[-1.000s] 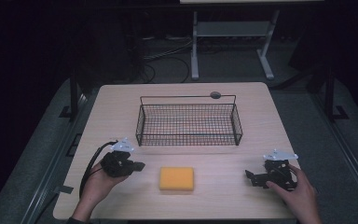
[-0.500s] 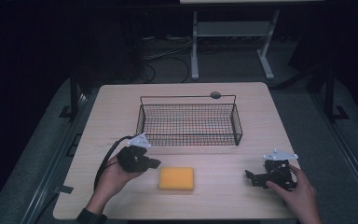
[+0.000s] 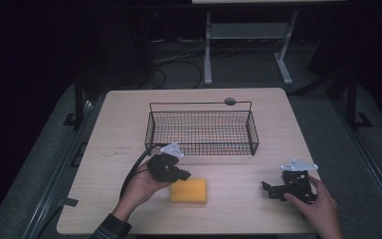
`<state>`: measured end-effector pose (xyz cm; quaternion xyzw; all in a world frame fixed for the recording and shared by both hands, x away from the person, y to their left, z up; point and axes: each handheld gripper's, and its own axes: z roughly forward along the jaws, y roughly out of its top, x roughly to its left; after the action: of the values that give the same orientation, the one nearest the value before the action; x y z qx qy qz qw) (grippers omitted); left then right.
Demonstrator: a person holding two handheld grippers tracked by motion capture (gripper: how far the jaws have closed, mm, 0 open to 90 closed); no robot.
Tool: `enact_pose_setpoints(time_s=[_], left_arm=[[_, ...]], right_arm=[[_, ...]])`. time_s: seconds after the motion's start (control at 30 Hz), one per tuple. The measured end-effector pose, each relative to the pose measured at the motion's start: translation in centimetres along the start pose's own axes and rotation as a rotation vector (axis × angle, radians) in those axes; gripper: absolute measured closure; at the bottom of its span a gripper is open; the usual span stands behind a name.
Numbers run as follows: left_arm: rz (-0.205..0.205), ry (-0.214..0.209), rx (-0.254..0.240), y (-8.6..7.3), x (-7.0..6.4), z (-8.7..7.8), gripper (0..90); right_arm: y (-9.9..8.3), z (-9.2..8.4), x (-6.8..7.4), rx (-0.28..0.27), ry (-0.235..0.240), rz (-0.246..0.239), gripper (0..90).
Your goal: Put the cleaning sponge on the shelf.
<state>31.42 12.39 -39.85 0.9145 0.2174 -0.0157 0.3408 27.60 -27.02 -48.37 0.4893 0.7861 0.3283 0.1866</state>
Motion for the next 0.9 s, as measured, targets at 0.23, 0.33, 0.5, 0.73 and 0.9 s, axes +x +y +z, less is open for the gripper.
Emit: enact_pose_setpoints(time_s=[0.23,0.33,0.5,0.73,0.9], left_arm=[[0.025,-0.031,0.012,1.4,-0.4,1.8,89.7],[0.033,-0.039,0.021,1.9,-0.5,2.6,89.7],[0.046,-0.046,0.047,2.3,-0.6,4.0,89.7],[0.043,-0.045,0.069,2.5,-0.4,5.2,89.7],[0.041,-0.035,0.082,2.3,-0.2,5.7,89.7]], right_arm=[[0.0,0.0,0.0,0.000,0.000,0.000,0.0],[0.0,0.0,0.0,0.000,0.000,0.000,0.0],[0.0,0.0,0.0,0.000,0.000,0.000,0.0],[0.0,0.0,0.0,0.000,0.000,0.000,0.0],[0.0,0.0,0.0,0.000,0.000,0.000,0.0]])
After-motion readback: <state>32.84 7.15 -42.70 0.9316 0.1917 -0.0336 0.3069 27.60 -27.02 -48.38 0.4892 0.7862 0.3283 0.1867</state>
